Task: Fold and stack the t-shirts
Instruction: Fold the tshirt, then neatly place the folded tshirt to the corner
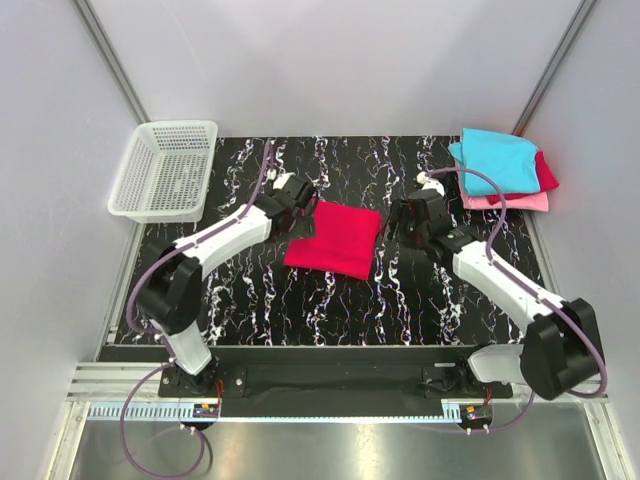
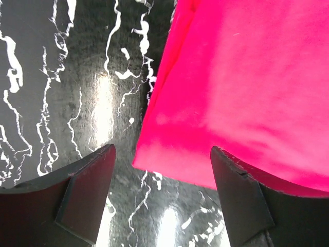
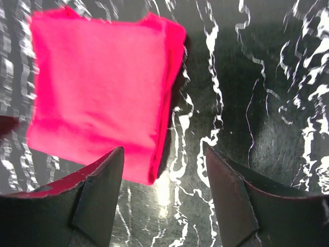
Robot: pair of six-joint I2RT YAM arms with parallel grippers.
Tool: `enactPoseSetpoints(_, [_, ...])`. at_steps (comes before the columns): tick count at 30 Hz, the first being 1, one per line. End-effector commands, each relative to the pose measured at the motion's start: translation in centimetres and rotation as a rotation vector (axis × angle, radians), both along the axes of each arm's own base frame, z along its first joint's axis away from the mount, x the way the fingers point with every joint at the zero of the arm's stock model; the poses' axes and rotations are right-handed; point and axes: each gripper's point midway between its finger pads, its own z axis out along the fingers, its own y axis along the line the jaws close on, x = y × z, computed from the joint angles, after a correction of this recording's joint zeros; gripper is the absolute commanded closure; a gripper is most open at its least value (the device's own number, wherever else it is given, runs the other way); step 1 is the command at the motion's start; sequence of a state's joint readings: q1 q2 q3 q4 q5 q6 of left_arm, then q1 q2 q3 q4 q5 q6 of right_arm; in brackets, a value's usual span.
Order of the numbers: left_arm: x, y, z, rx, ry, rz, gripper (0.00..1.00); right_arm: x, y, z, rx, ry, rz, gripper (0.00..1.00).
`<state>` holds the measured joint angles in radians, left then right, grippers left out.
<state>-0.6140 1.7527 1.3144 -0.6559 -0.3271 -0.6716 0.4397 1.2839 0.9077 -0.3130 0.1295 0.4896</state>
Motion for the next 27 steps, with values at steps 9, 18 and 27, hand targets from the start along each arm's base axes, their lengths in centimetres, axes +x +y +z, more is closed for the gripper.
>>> enactPoseSetpoints(9, [-1.1,0.5,5.2,-0.089,-0.117,-0.025,0.18,0.5,1.6,-6.6,0.19,0.054,0.061,0.12])
enactPoseSetpoints(18, [-2.4,1.2,6.1,-0.113,-0.134,-0.028,0.17,2.5,3.2,-8.7,0.443,0.072,0.141,0.13])
enactPoseSetpoints(27, [-2.9,1.7,6.7,-0.116,-0.15,-0.035,0.17,3.5,5.1,-12.0,0.548,0.145,0.165,0.19])
